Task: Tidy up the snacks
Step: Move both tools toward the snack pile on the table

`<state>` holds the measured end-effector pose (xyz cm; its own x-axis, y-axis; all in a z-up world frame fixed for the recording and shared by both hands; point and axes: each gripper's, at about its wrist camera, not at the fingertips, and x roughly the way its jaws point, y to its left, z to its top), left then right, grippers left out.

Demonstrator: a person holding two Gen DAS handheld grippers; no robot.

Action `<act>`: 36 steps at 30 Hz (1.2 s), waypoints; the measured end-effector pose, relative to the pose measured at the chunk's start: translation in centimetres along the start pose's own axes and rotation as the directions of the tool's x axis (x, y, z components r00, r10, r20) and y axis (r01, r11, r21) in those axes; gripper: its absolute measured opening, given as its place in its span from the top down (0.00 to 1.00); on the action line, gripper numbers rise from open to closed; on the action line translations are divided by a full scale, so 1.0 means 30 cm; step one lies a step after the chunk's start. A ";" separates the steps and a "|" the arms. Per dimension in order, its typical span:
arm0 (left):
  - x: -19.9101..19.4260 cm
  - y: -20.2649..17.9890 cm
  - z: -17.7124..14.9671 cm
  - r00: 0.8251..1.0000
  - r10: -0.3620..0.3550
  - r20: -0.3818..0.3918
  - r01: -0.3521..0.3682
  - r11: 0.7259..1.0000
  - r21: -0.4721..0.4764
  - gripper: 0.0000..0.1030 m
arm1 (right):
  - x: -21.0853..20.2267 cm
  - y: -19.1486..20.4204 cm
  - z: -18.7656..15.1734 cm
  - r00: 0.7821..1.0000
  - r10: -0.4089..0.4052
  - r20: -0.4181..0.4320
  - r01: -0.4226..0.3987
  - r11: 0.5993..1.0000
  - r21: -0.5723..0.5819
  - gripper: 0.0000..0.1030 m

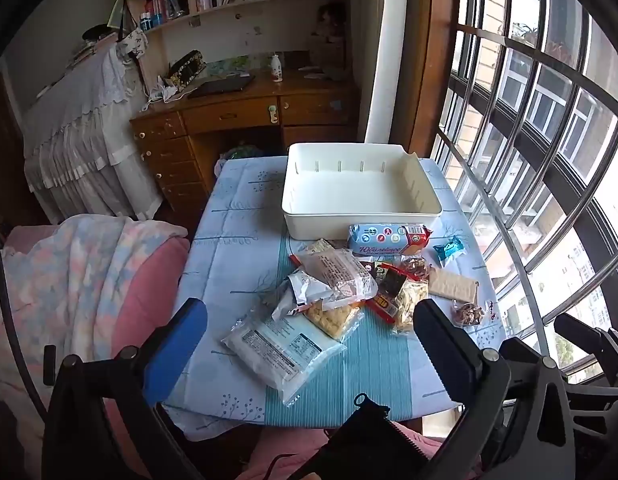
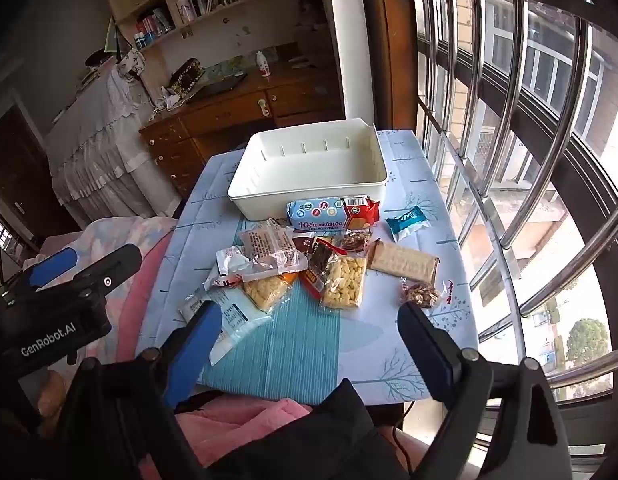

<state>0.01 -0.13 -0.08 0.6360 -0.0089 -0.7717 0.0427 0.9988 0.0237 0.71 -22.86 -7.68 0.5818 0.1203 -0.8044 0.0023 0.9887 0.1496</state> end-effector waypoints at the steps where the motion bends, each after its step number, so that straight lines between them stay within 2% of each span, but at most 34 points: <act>1: 0.001 -0.002 -0.001 1.000 -0.003 -0.002 0.003 1.000 0.001 0.01 | 0.000 -0.001 0.002 1.000 0.002 -0.004 -0.002 1.000 0.001 0.12; 7: 0.019 -0.006 0.004 1.000 0.002 -0.004 -0.002 1.000 0.001 0.01 | -0.015 0.004 0.011 1.000 -0.025 0.013 0.025 1.000 -0.009 0.12; 15: 0.028 0.001 0.001 1.000 0.003 -0.005 -0.003 1.000 -0.009 0.01 | 0.031 0.060 0.015 0.999 -0.045 0.017 0.045 0.999 -0.017 0.12; 18: 0.041 -0.005 0.007 1.000 0.005 -0.003 -0.005 1.000 -0.007 0.01 | 0.027 0.023 0.029 0.999 -0.052 0.006 0.052 0.999 -0.011 0.12; 27: 0.057 0.064 0.036 1.000 0.001 -0.013 -0.001 1.000 -0.002 0.01 | 0.046 0.031 0.039 0.998 -0.059 0.002 0.059 0.998 -0.003 0.12; 36: 0.054 0.047 0.012 0.998 0.046 -0.048 -0.045 0.998 0.034 0.01 | 0.054 0.039 0.031 0.999 -0.050 -0.010 0.050 0.999 -0.004 0.12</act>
<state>1.36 1.25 -1.07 0.5997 0.0397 -0.7993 0.0401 0.9960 0.0796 2.40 -21.58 -8.26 0.5728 0.0713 -0.8166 0.0283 0.9939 0.1066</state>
